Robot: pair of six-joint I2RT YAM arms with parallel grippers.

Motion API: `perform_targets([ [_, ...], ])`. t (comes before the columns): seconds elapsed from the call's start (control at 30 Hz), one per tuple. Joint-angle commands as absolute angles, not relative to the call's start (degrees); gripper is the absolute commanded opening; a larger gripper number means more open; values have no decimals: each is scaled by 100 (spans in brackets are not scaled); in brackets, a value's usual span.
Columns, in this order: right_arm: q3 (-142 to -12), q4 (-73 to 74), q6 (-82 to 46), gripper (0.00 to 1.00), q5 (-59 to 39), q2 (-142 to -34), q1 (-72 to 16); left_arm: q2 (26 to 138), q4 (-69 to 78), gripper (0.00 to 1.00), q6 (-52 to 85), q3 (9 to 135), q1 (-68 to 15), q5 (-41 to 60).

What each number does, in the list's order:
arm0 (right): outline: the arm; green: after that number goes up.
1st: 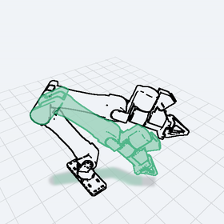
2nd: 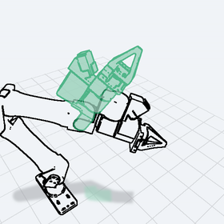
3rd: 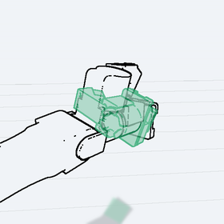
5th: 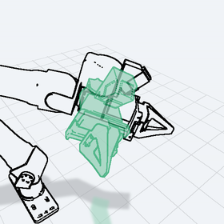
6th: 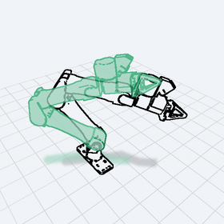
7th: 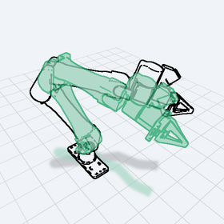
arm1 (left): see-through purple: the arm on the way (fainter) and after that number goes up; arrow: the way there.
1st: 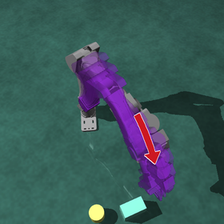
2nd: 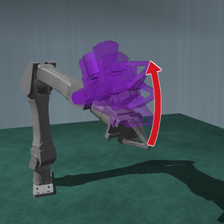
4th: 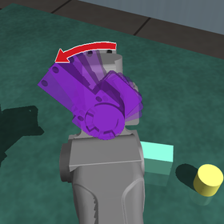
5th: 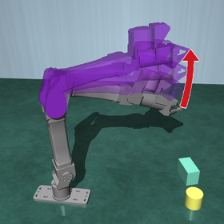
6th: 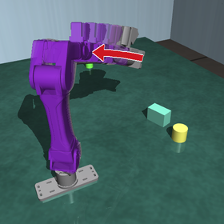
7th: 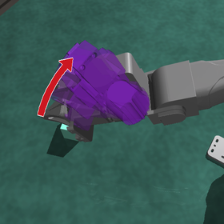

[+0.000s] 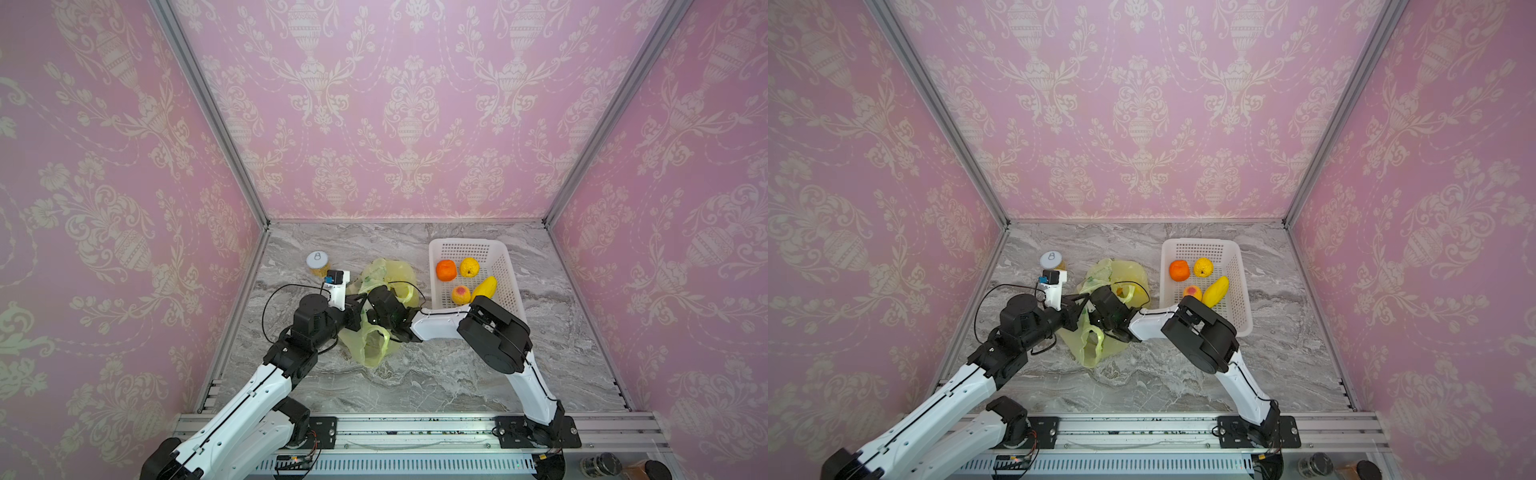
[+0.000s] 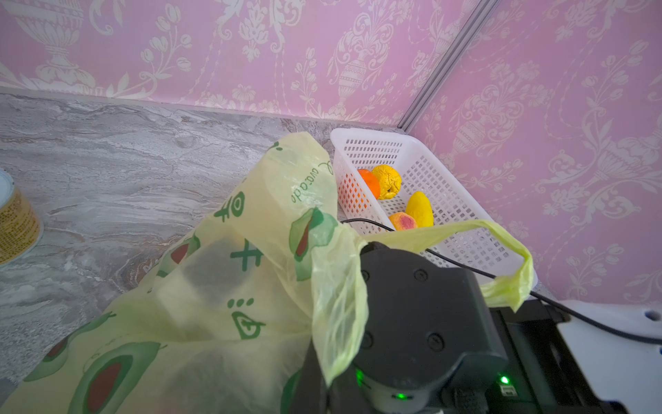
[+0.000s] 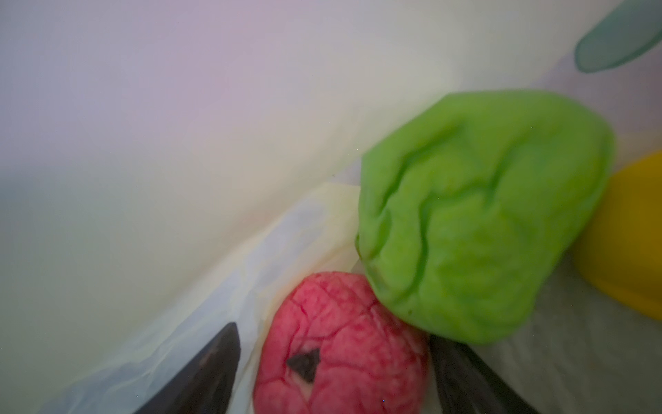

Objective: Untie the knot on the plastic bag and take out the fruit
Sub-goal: 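Lower the right gripper into the bag and grasp the pink fruit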

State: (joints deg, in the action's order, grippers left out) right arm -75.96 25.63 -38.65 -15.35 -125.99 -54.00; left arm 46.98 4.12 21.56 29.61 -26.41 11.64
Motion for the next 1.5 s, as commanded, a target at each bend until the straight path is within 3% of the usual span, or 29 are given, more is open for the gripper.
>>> perform_targets([
  [0.0, -7724, 1931, -3698, 71, -1255, -12813, -5670, 4619, 790, 1, 2163, 2979, -2761, 1741],
  [0.07, -7697, 1899, -3709, 63, -1209, -12799, -5678, 4584, 736, 1, 2153, 2975, -2765, 1669],
  [0.4, -7282, 1916, -3652, 47, -1022, -12331, -5671, 4423, 547, 2, 2135, 2957, -2760, 1324],
  [0.63, -6483, 2191, -3781, 46, -826, -11513, -5329, 4333, 475, 2, 2127, 2943, -2760, 1195],
  [1.03, -6082, 1655, -3307, 65, 241, -11017, -5247, 4400, 483, 2, 2118, 2953, -2760, 1196],
  [1.27, -6300, 1554, -2976, 81, -73, -10989, -5511, 4412, 501, 3, 2118, 2936, -2760, 1168],
  [1.47, -6600, 1411, -2965, 87, -158, -11316, -5686, 4404, 484, 2, 2114, 2958, -2760, 1196],
])
